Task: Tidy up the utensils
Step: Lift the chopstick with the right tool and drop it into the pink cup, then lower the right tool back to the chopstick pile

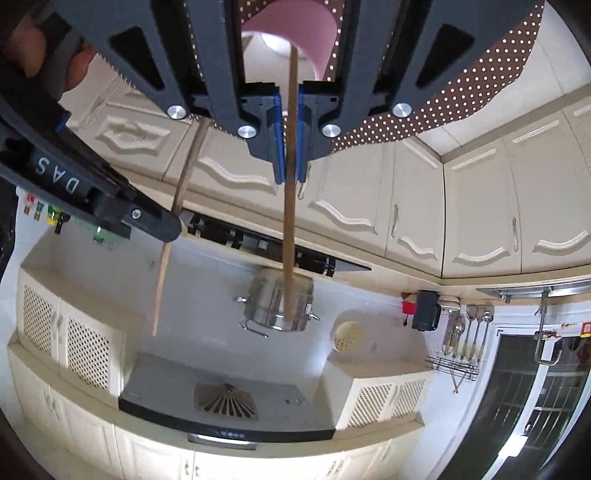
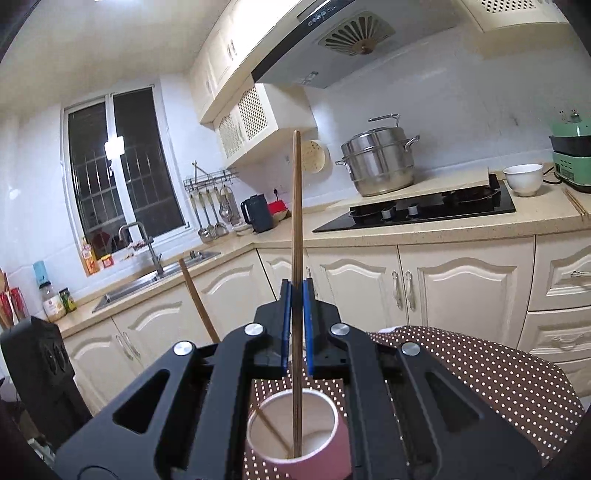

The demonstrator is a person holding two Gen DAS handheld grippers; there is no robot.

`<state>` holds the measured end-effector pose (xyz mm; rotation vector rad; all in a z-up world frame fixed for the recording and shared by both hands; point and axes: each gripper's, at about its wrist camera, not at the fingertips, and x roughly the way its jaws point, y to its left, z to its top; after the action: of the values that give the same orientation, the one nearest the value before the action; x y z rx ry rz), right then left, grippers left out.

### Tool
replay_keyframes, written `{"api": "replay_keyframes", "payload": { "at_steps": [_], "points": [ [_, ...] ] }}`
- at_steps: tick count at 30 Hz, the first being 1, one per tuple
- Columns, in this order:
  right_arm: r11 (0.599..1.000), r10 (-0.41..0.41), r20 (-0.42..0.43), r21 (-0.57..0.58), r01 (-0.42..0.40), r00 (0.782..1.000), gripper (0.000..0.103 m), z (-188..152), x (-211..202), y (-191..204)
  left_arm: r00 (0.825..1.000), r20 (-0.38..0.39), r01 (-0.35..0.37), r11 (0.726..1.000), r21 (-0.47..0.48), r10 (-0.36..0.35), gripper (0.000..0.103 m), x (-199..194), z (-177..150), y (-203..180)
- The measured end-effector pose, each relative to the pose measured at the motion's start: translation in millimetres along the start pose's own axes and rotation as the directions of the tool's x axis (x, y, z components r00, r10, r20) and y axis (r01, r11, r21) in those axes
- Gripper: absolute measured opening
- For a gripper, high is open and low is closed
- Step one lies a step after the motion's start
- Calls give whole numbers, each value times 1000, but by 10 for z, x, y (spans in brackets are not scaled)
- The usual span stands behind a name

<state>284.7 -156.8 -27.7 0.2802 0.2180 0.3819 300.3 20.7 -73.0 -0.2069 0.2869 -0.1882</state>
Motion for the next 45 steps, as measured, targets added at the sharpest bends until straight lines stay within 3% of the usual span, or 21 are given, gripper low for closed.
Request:
{"api": "replay_keyframes", "payload": {
  "at_steps": [5, 7, 9, 16, 30, 32, 36, 42, 45],
  "points": [
    [999, -18, -37, -37, 17, 999, 7, -78, -94, 37, 998, -59, 15, 1000, 19, -14, 11, -38, -58, -13],
    [999, -29, -48, -44, 27, 998, 7, -105, -126, 36, 997, -72, 5, 1000, 16, -4, 26, -76, -67, 2],
    [999, -36, -60, -39, 33, 998, 7, -125, -149, 24, 997, -75, 10, 1000, 3, -9, 34, -136, -52, 22],
    [997, -50, -98, -56, 45, 994, 7, -230, -200, 84, 995, -94, -25, 999, 33, 28, 47, -328, -26, 31],
    [997, -79, -186, -26, 75, 979, 8, -378, -295, 126, 987, -155, -52, 999, -4, 51, 55, -714, 15, 156],
    [996, -84, -183, -22, 81, 979, 13, -358, -360, 122, 986, -162, -33, 999, -9, 31, 55, -802, 17, 151],
    [996, -88, -155, -12, 87, 984, 45, -316, -511, 109, 983, -181, -30, 1000, 4, 30, 55, -929, 11, 134],
    [997, -79, -115, -12, 78, 990, 49, -245, -857, 43, 976, -219, -4, 1000, 27, 10, 59, -1110, -91, 96],
    [996, -93, -119, -11, 92, 989, 50, -246, -1035, -71, 957, -291, 14, 998, 63, 5, 59, -1105, -237, 26]
  ]
}}
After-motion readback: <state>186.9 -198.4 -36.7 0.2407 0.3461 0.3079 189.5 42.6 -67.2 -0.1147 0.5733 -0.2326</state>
